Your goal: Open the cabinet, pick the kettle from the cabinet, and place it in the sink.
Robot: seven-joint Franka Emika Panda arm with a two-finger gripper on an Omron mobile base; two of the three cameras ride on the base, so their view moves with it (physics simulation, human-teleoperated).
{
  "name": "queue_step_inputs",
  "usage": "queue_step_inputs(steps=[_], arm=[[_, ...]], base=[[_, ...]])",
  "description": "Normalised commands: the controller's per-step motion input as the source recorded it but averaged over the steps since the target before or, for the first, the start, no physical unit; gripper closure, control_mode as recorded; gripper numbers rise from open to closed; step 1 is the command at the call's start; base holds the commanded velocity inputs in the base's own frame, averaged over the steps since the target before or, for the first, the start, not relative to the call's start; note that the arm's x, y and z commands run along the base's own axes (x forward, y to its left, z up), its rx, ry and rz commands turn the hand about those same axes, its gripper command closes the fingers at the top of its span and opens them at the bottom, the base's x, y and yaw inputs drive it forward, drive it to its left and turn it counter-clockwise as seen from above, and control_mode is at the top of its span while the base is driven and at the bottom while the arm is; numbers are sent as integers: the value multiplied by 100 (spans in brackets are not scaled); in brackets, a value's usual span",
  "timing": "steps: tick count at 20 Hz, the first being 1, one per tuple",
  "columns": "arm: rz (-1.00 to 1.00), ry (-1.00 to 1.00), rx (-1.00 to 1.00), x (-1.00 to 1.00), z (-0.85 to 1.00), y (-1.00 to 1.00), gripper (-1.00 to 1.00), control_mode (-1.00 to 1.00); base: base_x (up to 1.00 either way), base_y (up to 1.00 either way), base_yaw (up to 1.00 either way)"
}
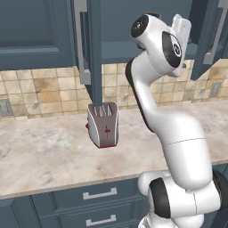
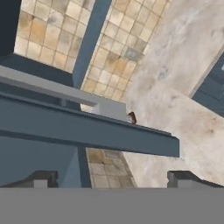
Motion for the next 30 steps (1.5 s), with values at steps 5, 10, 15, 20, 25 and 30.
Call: queue_step_inputs(steps=[5,10,15,20,25,30], arm=[[0,-22,11,24,-12,0,-100,-100],[0,-13,7,32,-14,-1,-100,-100],[0,-10,4,35,-17,0,-100,-100],[0,-5,4,32,-16,0,-100,-100],[0,-4,2,26,-14,-1,-100,-100],[-1,0,0,5,-2,-22,-100,-100]], base=[[0,0,0],[0,0,0],[0,0,0],[0,0,0],[0,0,0],[0,0,0]])
